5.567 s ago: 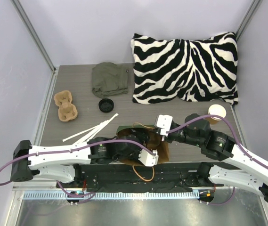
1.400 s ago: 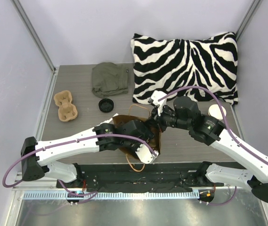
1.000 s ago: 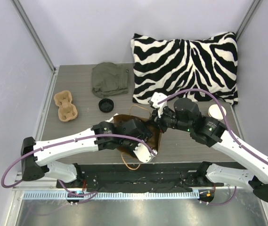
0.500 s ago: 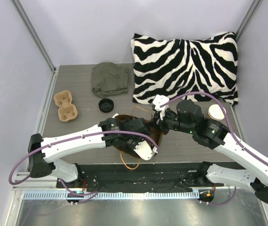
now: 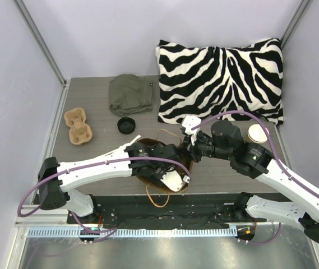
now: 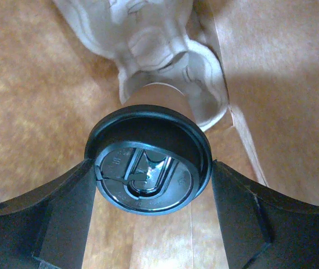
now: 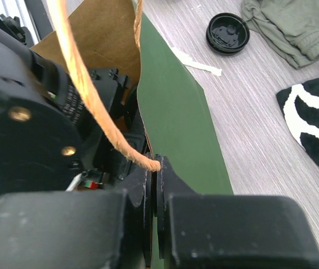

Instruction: Pack the takeout coffee

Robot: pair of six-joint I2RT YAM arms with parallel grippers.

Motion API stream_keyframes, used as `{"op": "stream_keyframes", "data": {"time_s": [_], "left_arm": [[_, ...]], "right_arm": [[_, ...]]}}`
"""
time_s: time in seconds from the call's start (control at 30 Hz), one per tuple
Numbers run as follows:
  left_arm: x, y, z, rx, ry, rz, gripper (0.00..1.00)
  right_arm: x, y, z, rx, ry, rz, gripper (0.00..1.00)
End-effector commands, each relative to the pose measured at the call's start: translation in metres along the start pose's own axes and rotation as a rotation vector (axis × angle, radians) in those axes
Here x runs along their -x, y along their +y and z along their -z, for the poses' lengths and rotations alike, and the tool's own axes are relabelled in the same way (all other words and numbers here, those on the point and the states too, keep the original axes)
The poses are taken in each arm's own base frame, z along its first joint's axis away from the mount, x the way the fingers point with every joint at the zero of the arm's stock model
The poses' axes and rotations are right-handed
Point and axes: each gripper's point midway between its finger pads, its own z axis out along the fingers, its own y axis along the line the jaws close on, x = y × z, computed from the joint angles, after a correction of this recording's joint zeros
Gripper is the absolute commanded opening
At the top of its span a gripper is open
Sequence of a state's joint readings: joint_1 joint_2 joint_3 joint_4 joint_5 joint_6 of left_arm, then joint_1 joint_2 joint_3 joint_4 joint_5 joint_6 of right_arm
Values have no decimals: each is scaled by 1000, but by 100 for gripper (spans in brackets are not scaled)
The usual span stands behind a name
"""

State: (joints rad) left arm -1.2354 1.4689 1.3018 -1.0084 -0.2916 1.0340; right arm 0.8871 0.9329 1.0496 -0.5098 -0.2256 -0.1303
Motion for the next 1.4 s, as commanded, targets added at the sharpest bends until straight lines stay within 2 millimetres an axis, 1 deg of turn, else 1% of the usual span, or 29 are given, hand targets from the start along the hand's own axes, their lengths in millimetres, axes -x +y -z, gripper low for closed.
{"op": "stream_keyframes", "data": {"time_s": [0.0, 0.3, 0.6, 0.83, 0.97, 1.1, 1.13, 1.2, 1.23, 1.3, 1.33, 1.37], "left_arm": [[5, 3, -10, 40, -20, 37, 75], [0, -7, -32, 14, -9, 43, 75], [-3, -12, -45, -23, -28, 73, 75], [-9, -24, -61, -81, -62, 94, 75], [-12, -23, -67, -93, -83, 99, 75], [-20, -18, -72, -90, -80, 102, 77], [-20, -15, -71, -85, -84, 101, 78], [-21, -11, -69, -81, -92, 97, 81], [-19, -6, -66, -71, -100, 100, 82], [-19, -1, -62, -65, -109, 100, 88], [-17, 6, -57, -48, -119, 103, 89], [-16, 8, -54, -46, -127, 106, 93]], "right_arm": [[9, 14, 5, 70, -43, 13, 1], [10, 19, 7, 97, -49, 18, 1], [11, 24, 3, 132, -42, 7, 1], [11, 19, 0, 134, -19, -27, 1], [5, 10, -4, 138, 15, -62, 1], [3, 1, -6, 141, 37, -83, 1], [6, -2, -5, 144, 31, -86, 1], [3, -5, -7, 145, 45, -95, 1], [2, -7, -7, 144, 50, -97, 1], [-1, -10, -7, 142, 56, -98, 1], [-3, -11, -8, 140, 61, -99, 1], [-4, -12, -7, 141, 64, -98, 1]]}}
